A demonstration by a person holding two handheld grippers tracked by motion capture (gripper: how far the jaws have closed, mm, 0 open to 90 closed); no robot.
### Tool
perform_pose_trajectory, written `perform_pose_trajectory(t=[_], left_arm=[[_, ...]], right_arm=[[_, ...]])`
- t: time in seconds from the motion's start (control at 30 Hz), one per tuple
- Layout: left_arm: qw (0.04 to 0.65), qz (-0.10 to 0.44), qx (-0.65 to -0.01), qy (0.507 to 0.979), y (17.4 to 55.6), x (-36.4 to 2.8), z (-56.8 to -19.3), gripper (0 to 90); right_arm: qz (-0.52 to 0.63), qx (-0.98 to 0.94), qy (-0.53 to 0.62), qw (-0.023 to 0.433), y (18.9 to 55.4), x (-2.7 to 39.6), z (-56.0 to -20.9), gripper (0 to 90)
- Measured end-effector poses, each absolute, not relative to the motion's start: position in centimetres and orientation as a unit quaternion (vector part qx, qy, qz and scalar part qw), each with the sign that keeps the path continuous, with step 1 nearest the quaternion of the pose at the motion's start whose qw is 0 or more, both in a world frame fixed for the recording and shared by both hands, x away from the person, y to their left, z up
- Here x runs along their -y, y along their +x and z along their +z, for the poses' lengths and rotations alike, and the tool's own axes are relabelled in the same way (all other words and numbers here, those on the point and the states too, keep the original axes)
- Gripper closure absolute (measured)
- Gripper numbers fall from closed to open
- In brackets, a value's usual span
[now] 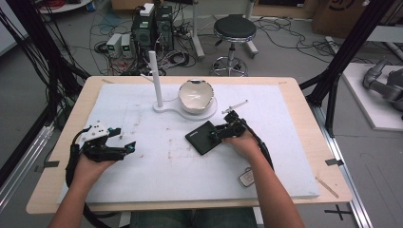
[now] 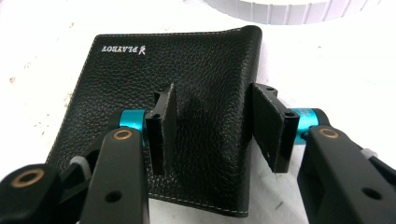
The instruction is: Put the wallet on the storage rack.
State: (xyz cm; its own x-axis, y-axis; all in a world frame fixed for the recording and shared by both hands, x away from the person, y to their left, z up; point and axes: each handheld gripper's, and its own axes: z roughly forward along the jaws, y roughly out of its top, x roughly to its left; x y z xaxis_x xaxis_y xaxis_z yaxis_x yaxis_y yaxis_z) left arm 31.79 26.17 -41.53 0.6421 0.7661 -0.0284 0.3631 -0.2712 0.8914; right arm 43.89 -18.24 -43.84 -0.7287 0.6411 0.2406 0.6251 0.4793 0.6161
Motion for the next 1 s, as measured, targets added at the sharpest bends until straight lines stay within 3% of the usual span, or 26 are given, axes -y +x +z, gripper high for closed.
perform_pose_trajectory(t=[0.13,0.27,0.4,0.63,1.0], left_arm=[[0.477,0.212,-0.367,0.770,31.8,-26.1,-41.5,16.9],[0.473,0.214,-0.365,0.773,31.7,-26.1,-41.5,16.9],[0.473,0.214,-0.364,0.773,31.7,-26.0,-41.5,16.9],[0.473,0.216,-0.363,0.774,31.7,-26.0,-41.5,16.9],[0.479,0.214,-0.362,0.771,31.7,-26.1,-41.4,16.9]], right_arm=[[0.352,-0.859,0.372,0.010,43.8,18.2,-43.8,56.3],[0.348,-0.860,0.372,0.026,43.7,18.3,-43.3,76.2],[0.352,-0.855,0.380,0.024,43.7,18.5,-43.1,82.6],[0.375,-0.842,0.389,0.015,43.4,18.9,-42.4,84.0],[0.411,-0.829,0.373,0.065,42.2,19.8,-39.5,84.1]])
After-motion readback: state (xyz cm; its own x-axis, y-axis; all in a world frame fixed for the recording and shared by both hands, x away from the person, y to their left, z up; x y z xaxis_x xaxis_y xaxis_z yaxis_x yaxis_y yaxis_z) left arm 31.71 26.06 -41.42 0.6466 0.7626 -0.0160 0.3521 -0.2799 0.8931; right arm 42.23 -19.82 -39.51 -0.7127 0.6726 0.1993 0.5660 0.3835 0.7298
